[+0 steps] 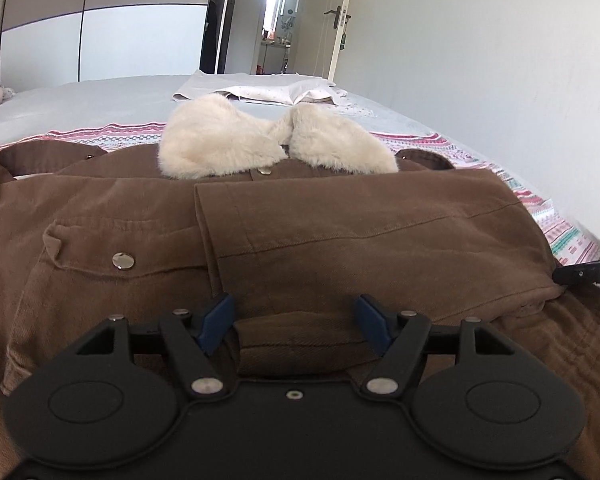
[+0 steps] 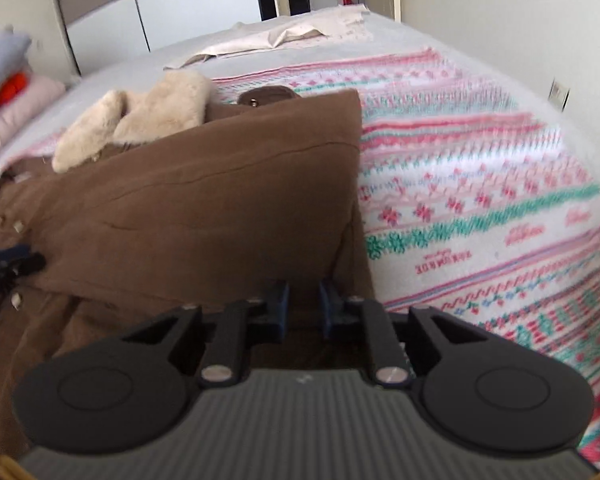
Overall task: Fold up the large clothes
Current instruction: 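Grasp the coat's side edge with the right tool and fold it toward the middle, then grasp the coat's other side edge with the left tool and lift it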
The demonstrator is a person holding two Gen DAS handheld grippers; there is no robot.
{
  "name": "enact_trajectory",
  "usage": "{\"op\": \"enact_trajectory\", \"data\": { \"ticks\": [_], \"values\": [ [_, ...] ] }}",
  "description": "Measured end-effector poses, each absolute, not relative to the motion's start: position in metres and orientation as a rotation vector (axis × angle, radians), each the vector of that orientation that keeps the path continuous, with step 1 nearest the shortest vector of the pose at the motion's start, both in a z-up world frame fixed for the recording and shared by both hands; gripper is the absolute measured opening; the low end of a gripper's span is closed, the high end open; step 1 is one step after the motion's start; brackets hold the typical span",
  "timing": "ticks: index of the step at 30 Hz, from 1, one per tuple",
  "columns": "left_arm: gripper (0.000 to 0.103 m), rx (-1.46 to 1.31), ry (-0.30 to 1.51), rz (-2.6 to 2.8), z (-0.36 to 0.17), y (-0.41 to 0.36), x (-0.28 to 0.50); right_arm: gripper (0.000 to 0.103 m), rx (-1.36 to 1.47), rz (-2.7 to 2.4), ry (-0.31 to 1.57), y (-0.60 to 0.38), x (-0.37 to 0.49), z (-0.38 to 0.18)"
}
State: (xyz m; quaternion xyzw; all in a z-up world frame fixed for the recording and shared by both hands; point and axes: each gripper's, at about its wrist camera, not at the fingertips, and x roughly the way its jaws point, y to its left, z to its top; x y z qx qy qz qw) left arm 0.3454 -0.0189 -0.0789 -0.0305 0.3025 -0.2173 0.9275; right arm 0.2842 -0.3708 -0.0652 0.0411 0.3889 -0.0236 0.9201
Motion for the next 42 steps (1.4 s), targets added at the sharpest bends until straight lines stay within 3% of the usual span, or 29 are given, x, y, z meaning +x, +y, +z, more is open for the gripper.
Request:
{"op": "enact_trajectory", "data": {
  "ticks": [2,7,8,21,36,42],
  "values": [
    [0.082,-0.081,0.639,-0.429,-0.068,-0.013,0.344,0.057,0.061,-0.053,0.795,-0.358,0.279,-0.049],
    [0.103,-0.147,0.61,-0.385,-0.025,0.017,0.319,0.091,0.091,-0.009,0.737,-0.336,0.256,-0.013],
    [0.103,-0.158,0.61,-0.368,-0.018,0.025,0.314,0.093,0.097,-0.011,0.723,-0.331,0.252,-0.006],
    [0.103,-0.05,0.616,0.027,0.025,0.123,0.247,0.102,0.094,-0.057,0.675,-0.274,0.239,0.018],
    [0.103,-0.273,0.576,0.336,-0.035,0.263,0.25,0.102,0.04,0.001,0.692,-0.22,0.244,-0.035],
    [0.103,-0.505,0.524,0.411,-0.057,0.33,0.246,0.102,0.075,-0.006,0.74,-0.22,0.255,-0.046]
  ]
}}
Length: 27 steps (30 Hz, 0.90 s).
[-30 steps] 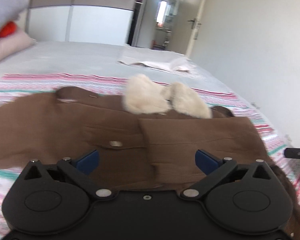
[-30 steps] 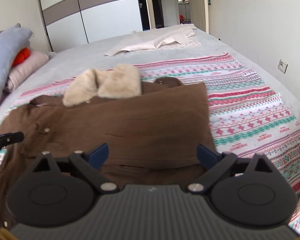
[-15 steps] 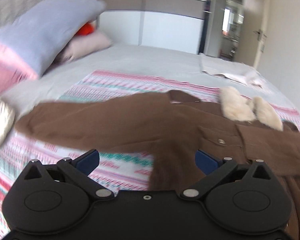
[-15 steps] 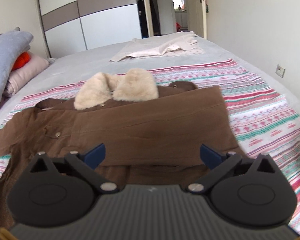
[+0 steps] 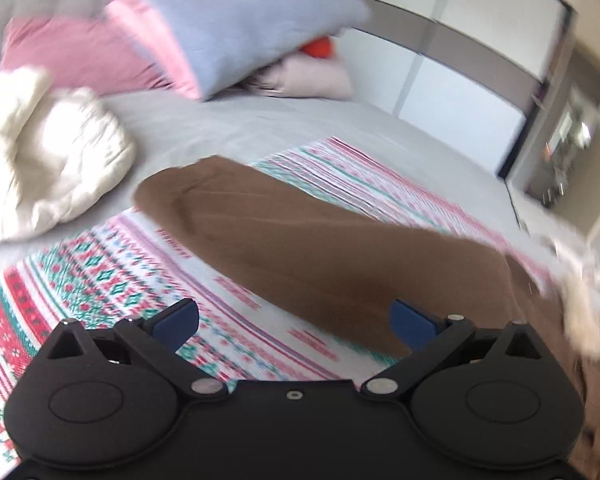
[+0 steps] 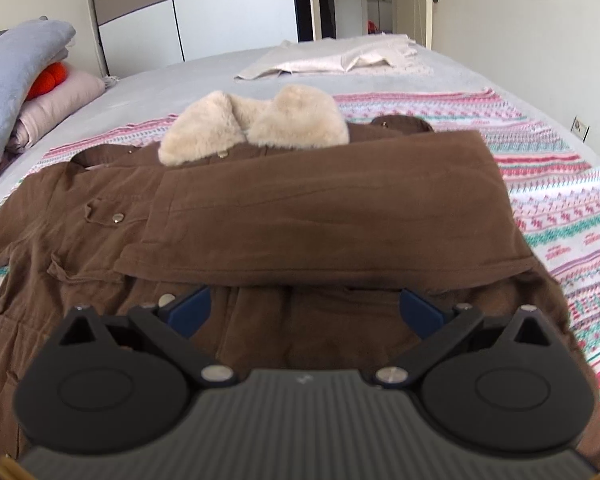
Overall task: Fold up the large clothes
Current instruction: 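Grasp the coat's other side edge with the left tool and lift it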
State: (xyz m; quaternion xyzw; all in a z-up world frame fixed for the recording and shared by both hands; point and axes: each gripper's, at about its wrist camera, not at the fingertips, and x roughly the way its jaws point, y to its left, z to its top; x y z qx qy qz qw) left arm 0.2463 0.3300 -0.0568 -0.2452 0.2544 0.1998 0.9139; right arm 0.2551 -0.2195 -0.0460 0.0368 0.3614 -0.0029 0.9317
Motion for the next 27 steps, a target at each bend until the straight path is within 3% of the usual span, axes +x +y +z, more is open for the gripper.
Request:
{"op": "enact_trajectory", "data": {
  "ticks": [5,7,11,14,16,18,27],
  "values": [
    [0.1,-0.738,0.454,0.425,-0.073,0.369,0.258,0.102,0.065,0.013,0.758,-0.213,0.26,-0.05],
    [0.09,-0.842,0.424,0.444,-0.082,0.383,0.265,0.102,0.061,0.019,0.757,-0.211,0.261,-0.051],
    [0.08,-0.942,0.367,0.47,-0.095,0.403,0.279,0.102,0.051,0.009,0.754,-0.214,0.262,-0.051],
    [0.063,-0.937,0.358,0.518,-0.096,0.41,0.292,0.102,0.044,0.001,0.759,-0.219,0.263,-0.052],
    [0.033,-0.934,0.37,0.564,-0.095,0.415,0.302,0.102,0.046,-0.005,0.769,-0.223,0.264,-0.055],
    [0.012,-0.942,0.388,0.598,-0.091,0.422,0.31,0.102,0.056,-0.01,0.776,-0.227,0.265,-0.058],
    [0.008,-0.77,0.069,0.429,0.024,0.366,0.305,0.102,0.071,-0.014,0.753,-0.239,0.264,-0.054]
  ]
}}
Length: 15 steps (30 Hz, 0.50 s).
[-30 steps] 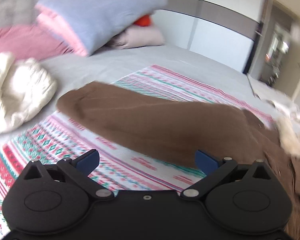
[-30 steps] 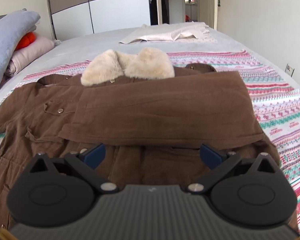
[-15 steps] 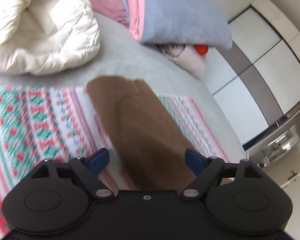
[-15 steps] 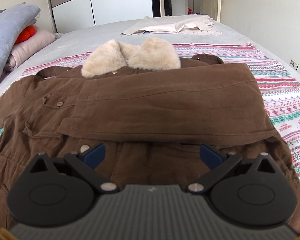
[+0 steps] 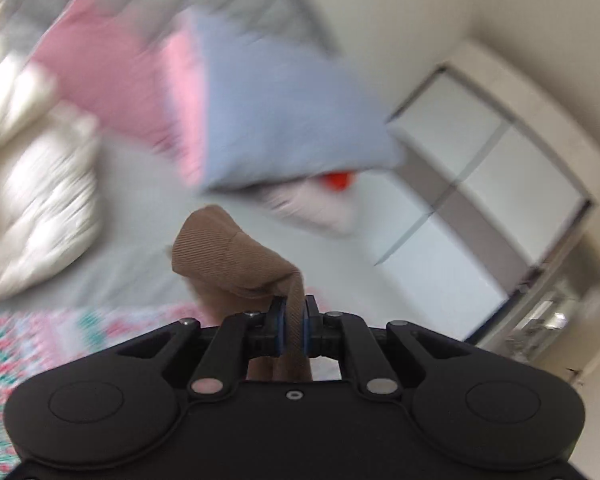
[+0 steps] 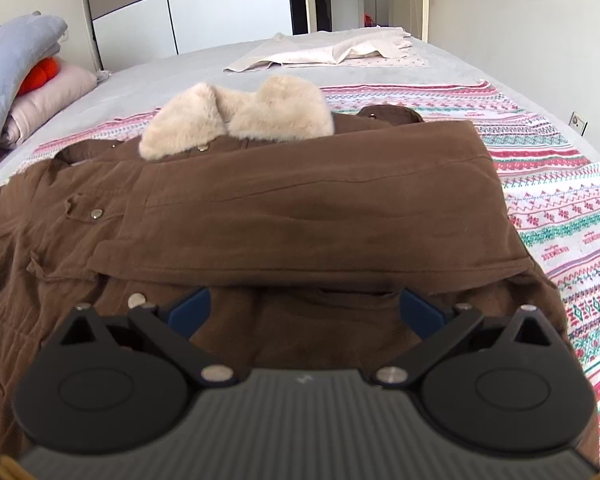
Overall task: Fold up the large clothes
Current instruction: 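Grasp the coat's other side edge with the left tool and lift it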
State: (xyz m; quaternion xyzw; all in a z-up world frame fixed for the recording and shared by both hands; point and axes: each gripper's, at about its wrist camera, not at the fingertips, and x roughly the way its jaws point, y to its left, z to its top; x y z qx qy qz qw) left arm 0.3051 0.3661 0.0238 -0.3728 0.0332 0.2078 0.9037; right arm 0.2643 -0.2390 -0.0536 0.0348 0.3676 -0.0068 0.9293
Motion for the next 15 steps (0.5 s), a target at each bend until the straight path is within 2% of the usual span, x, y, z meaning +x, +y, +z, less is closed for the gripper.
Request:
{"op": "enact_trajectory", "data": {
  "ticks": [7,15],
  "values": [
    [0.008,-0.545,-0.045,0.115,0.117,0.269,0.309,0.102,0.09,0.003,0.72,-0.244,0.257,-0.043],
    [0.009,-0.399,0.016,-0.168,0.145,0.142,0.322,0.102,0.147,-0.004,0.684,-0.256,0.255,-0.032]
  ]
}}
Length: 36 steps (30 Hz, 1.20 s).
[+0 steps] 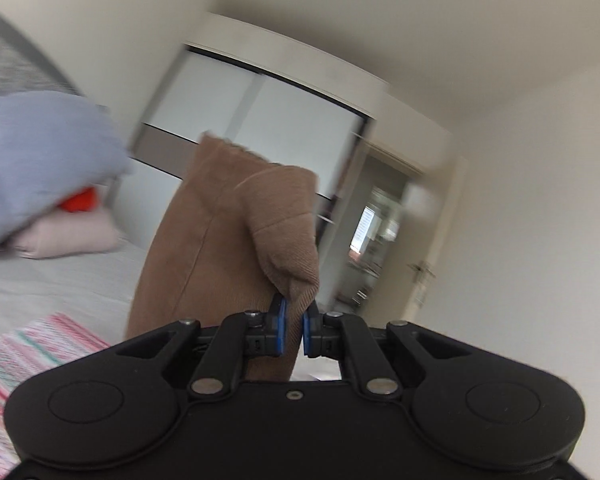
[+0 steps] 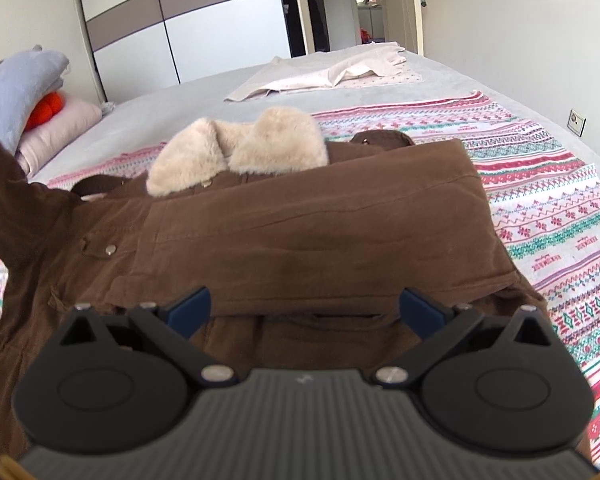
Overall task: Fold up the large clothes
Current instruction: 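Grasp the coat's other side edge with the left tool and lift it, then fold the held side edge over the coat's middle with the left tool, open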
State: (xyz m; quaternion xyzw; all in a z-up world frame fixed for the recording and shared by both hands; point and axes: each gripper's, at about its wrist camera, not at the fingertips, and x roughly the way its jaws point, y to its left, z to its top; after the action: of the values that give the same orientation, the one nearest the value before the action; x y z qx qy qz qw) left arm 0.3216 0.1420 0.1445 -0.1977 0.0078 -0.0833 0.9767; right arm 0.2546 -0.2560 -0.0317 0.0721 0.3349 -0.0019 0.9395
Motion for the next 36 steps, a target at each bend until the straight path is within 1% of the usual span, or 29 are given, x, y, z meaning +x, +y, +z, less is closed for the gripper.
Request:
{"op": "enact_trajectory", "data": {
  "ticks": [6,11,14,15,16,17,18,19,20,21,22,25,28,30,32,34,36],
  "values": [
    [0.009,-0.286,0.115,-0.305,0.118,0.054,0.341,0.102,0.187,-0.005,0.653,-0.272,0.255,-0.024],
    [0.009,-0.276,0.249,-0.387,0.074,0.004,0.357,0.102,0.217,-0.029,0.631,-0.29,0.257,-0.02],
    [0.011,-0.259,0.377,-0.428,0.039,-0.025,0.364,0.103,0.273,-0.061,0.625,-0.308,0.26,-0.02],
    [0.015,-0.237,0.438,-0.454,0.027,-0.033,0.366,0.103,0.301,-0.071,0.622,-0.316,0.261,-0.02],
    [0.022,-0.206,0.494,-0.479,0.017,-0.039,0.368,0.103,0.331,-0.08,0.622,-0.324,0.262,-0.021],
    [0.024,-0.176,0.524,-0.5,0.01,-0.04,0.368,0.103,0.36,-0.088,0.624,-0.331,0.262,-0.022],
    [0.031,-0.15,0.533,-0.523,0.005,-0.045,0.364,0.103,0.392,-0.096,0.624,-0.338,0.263,-0.023],
    [0.043,-0.134,0.528,-0.54,0.004,-0.044,0.361,0.103,0.424,-0.101,0.621,-0.346,0.263,-0.025],
    [0.05,-0.126,0.521,-0.548,0.009,-0.046,0.36,0.103,0.462,-0.101,0.617,-0.353,0.264,-0.027],
    [0.064,-0.124,0.513,-0.559,0.011,-0.046,0.358,0.103,0.499,-0.096,0.614,-0.358,0.265,-0.029],
    [0.07,-0.127,0.503,-0.573,0.015,-0.039,0.357,0.103,0.542,-0.085,0.611,-0.364,0.266,-0.031],
    [0.077,-0.127,0.476,-0.569,0.026,-0.018,0.35,0.102,0.684,-0.013,0.591,-0.378,0.271,-0.038],
    [0.078,-0.133,0.461,-0.481,0.027,0.017,0.354,0.097,0.784,0.065,0.572,-0.381,0.278,-0.044],
    [0.076,-0.124,0.445,-0.354,0.021,0.047,0.366,0.091,0.809,0.107,0.576,-0.375,0.287,-0.049],
    [0.075,-0.069,0.402,-0.202,0.014,0.079,0.376,0.081,0.807,0.144,0.605,-0.367,0.297,-0.055],
    [0.075,-0.083,0.414,-0.094,0.004,0.116,0.391,0.077,0.783,0.178,0.641,-0.356,0.307,-0.061],
    [0.075,-0.152,0.455,-0.039,-0.008,0.151,0.407,0.075,0.746,0.205,0.67,-0.344,0.315,-0.065]
  ]
}}
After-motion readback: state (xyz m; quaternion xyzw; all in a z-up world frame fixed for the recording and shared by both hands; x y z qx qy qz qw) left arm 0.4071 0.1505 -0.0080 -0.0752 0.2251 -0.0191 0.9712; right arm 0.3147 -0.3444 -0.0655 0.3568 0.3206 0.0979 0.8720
